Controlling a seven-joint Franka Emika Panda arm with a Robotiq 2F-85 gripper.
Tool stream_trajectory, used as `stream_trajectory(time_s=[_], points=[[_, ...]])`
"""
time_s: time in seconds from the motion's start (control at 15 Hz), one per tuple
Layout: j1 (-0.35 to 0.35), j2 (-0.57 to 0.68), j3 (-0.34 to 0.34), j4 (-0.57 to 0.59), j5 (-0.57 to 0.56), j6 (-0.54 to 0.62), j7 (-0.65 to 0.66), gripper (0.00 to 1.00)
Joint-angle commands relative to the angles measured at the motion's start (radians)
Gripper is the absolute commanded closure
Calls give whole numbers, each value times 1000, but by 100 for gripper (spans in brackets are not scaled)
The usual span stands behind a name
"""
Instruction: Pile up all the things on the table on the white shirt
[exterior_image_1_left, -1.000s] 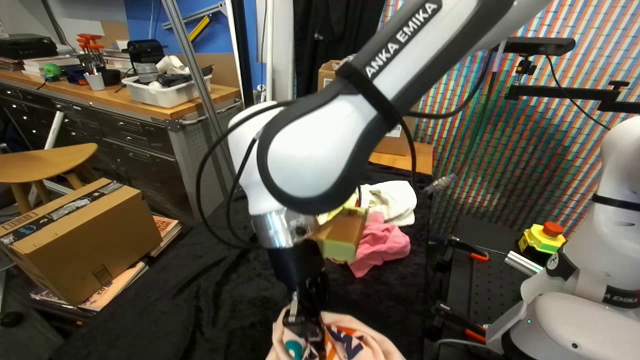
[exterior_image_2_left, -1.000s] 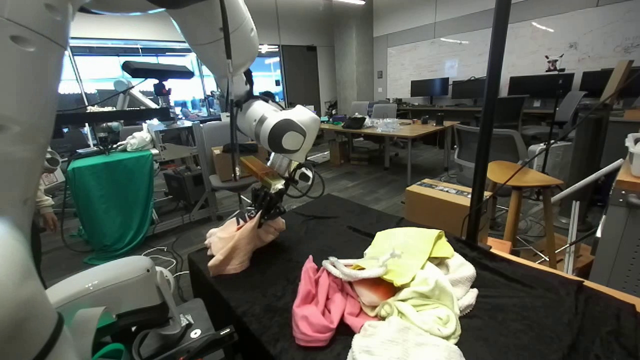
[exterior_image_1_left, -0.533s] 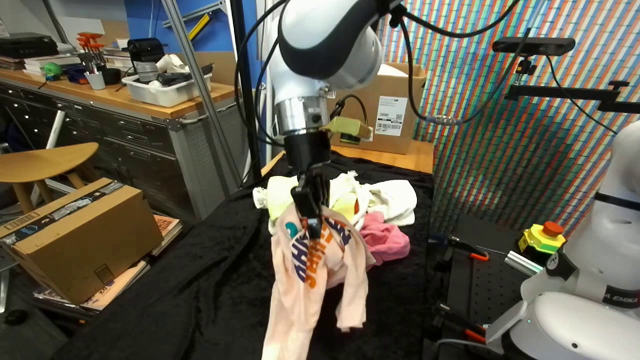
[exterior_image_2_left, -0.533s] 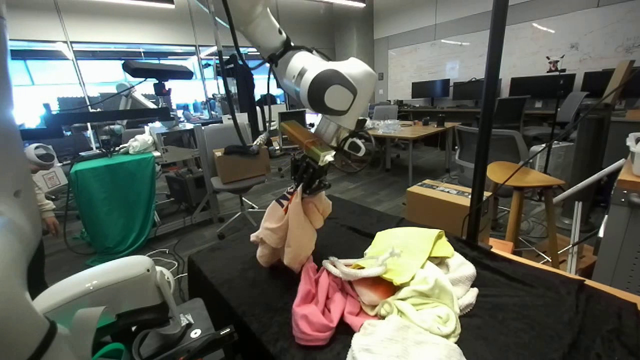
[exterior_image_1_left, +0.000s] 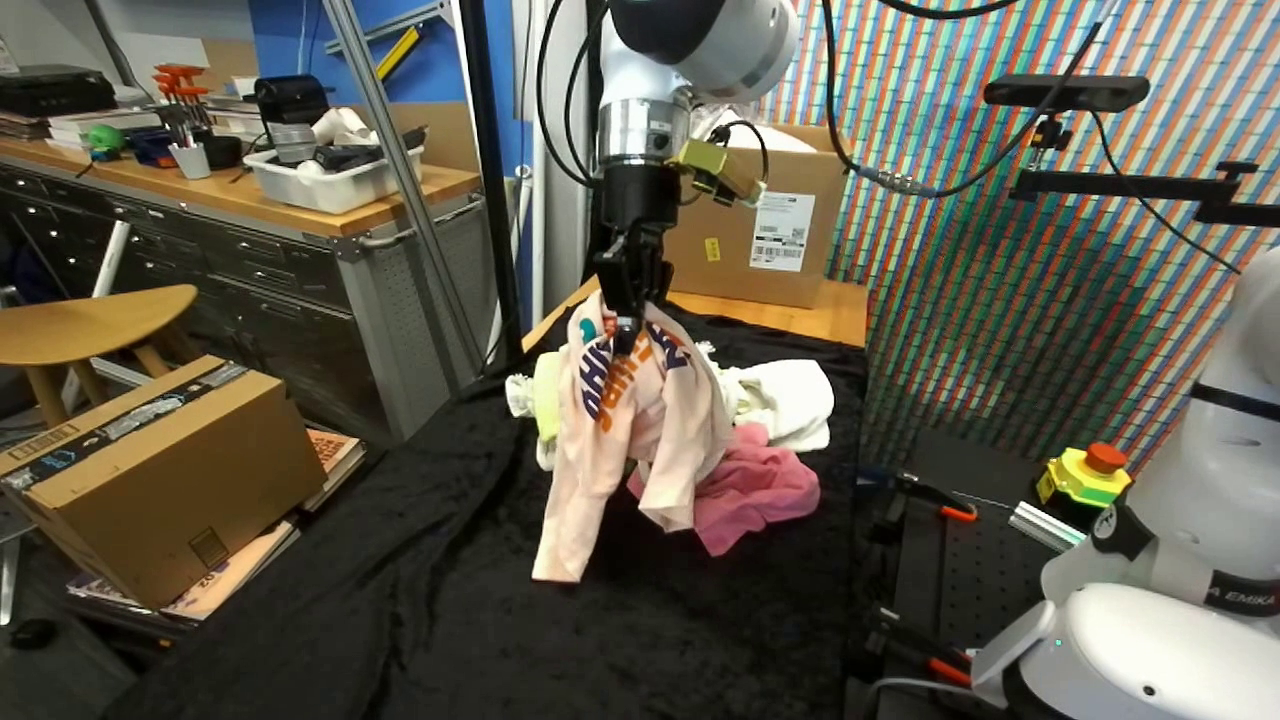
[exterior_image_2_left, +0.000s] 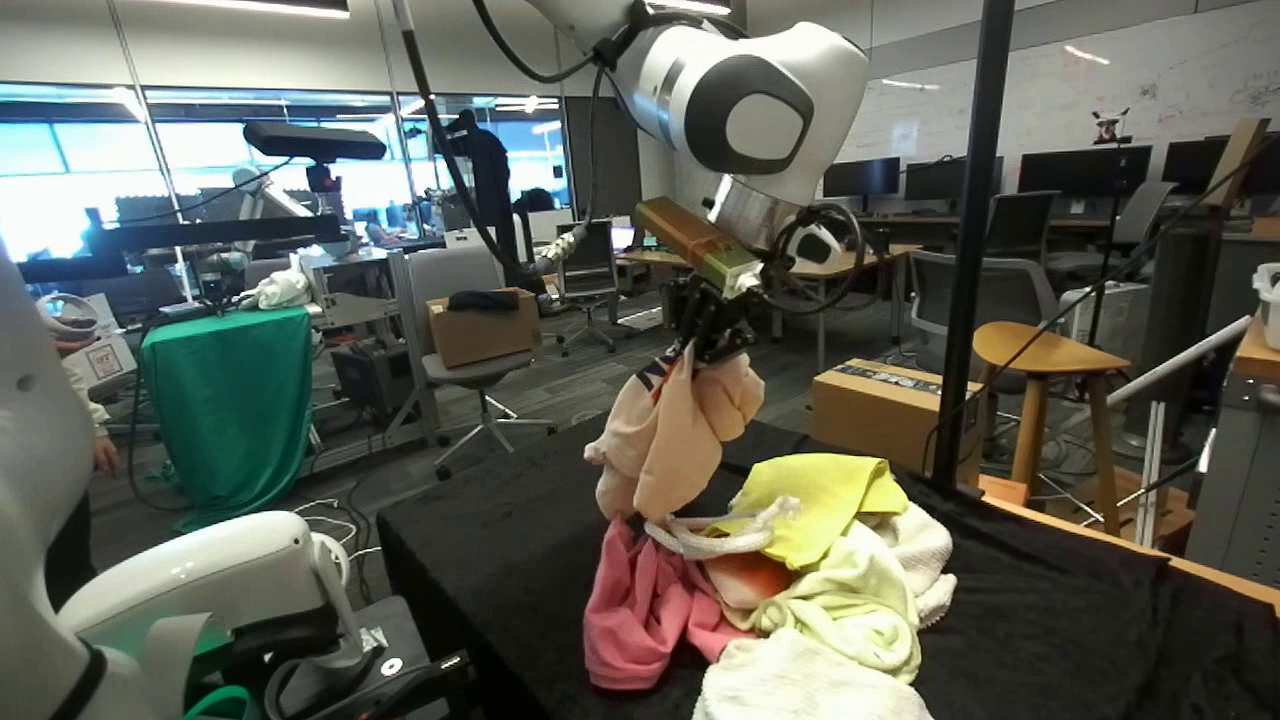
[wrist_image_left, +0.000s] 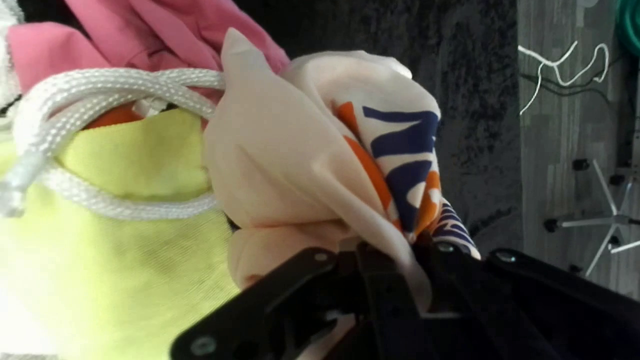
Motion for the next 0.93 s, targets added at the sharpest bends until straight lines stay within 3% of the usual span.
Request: stream_trajectory(time_s=[0.0, 0.67, 0.73, 0.87], points=[[0, -17, -28, -7, -12, 106, 74, 94], [-2, -41, -52, -107, -41, 285, 153, 93], [-4, -44, -53, -118, -34, 294, 157, 61], [-3, -53, -55, -144, -39, 327, 175, 54]])
